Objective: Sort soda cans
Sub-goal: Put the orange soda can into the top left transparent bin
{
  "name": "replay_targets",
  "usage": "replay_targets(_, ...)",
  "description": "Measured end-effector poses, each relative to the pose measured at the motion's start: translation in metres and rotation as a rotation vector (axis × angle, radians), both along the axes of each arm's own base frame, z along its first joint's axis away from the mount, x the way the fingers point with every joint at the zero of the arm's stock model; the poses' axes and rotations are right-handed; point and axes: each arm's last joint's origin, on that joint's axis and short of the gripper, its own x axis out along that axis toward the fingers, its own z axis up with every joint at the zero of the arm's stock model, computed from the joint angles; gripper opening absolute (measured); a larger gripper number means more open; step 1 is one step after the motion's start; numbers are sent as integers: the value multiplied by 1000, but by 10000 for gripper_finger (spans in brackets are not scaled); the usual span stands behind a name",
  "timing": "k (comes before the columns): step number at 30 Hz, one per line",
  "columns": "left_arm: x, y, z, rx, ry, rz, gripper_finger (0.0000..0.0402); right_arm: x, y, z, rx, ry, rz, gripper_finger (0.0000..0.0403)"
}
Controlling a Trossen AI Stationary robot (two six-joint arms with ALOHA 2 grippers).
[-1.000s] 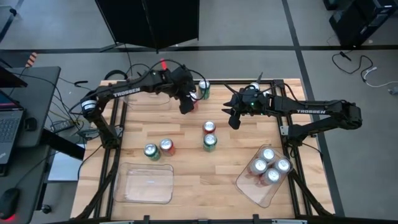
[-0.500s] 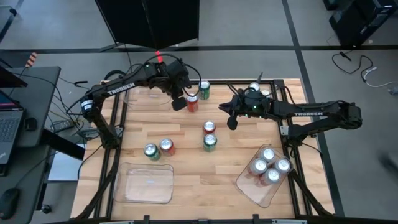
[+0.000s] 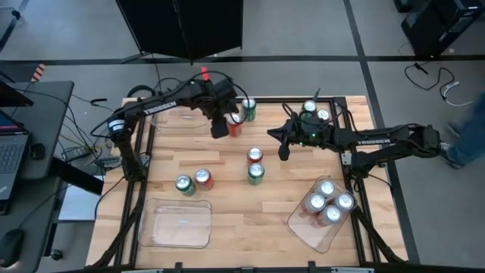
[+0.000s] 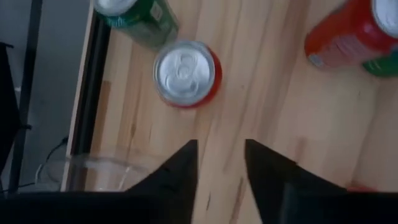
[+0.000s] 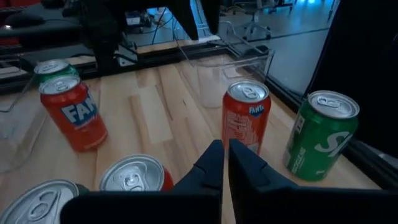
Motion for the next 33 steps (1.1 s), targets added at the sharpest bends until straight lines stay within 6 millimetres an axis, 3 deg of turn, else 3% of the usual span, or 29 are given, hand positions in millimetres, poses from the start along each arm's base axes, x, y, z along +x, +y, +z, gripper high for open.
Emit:
replay_targets(6, 15, 12, -23, -18, 21, 48, 237, 0, 0, 0, 1, 1, 3, 3)
replay_targets(11, 23, 23, -37, -11, 23, 52, 276, 0, 0, 0, 0, 1, 3, 14)
replay_targets(22, 28, 49, -45, -129, -122, 74, 287, 0, 0, 0, -6, 7, 7, 36)
replay_targets(33, 31, 59, -61, -152, -94, 84, 287, 0, 1, -1, -2, 15, 23, 37)
